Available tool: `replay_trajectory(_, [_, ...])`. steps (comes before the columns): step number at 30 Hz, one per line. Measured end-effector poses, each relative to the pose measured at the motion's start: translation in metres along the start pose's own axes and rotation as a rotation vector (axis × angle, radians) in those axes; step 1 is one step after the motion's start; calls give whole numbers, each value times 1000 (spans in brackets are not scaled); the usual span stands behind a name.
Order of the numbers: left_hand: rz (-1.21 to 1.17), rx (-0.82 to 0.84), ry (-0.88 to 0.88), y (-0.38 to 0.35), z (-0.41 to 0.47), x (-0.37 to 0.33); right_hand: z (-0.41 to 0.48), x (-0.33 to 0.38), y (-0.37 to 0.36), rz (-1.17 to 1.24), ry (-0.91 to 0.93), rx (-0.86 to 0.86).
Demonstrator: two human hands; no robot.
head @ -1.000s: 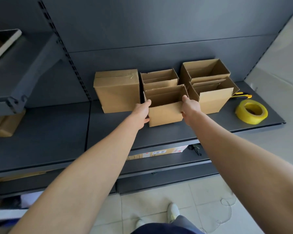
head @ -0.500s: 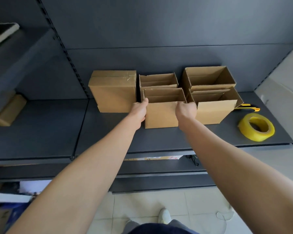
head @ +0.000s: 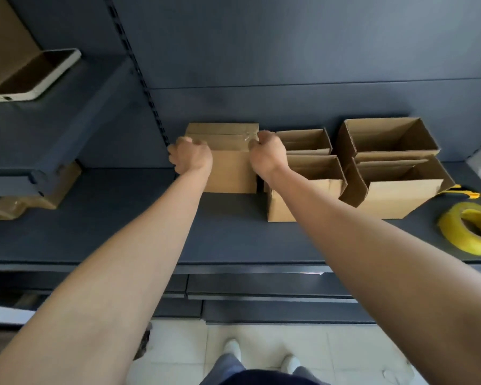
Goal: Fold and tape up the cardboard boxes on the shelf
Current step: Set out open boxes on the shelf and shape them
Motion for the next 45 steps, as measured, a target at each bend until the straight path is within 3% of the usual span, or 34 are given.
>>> replay_trajectory(3, [6,149,23,-6,24,0,15,-1,-21,-30,-107,70])
replay_trajectory(6, [-34,296,64,-17,33,6,24,-8,-28,18,-200,9])
replay_trajectory(10, [-60,367,100,-21,43,7,26,-18,-34,69,-303,-53])
replay_trajectory(17, [-126,276,296,-5,48,32,12,-16,-37,50,-341,-97])
replay_trajectory(26, [-541,144,348,43,13,75,-35,-12,-30,296,-391,-195])
replay_trajectory(38, [-474,90,378,91,-64,149,-130,-22,-21,300,-452,-39])
replay_trajectory(45, [-520,106,405,105,-80,162,-146,-19,-26,357,-455,-43])
Point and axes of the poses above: each hand's wrist, its own z-axis towards the middle knuckle, its own y-axis out of the back of the hand, x = y × z, the point moved 8 cm from there along z, towards the middle knuckle, and after that the axes turned 15 degrees about y, right-handed, at the moved point
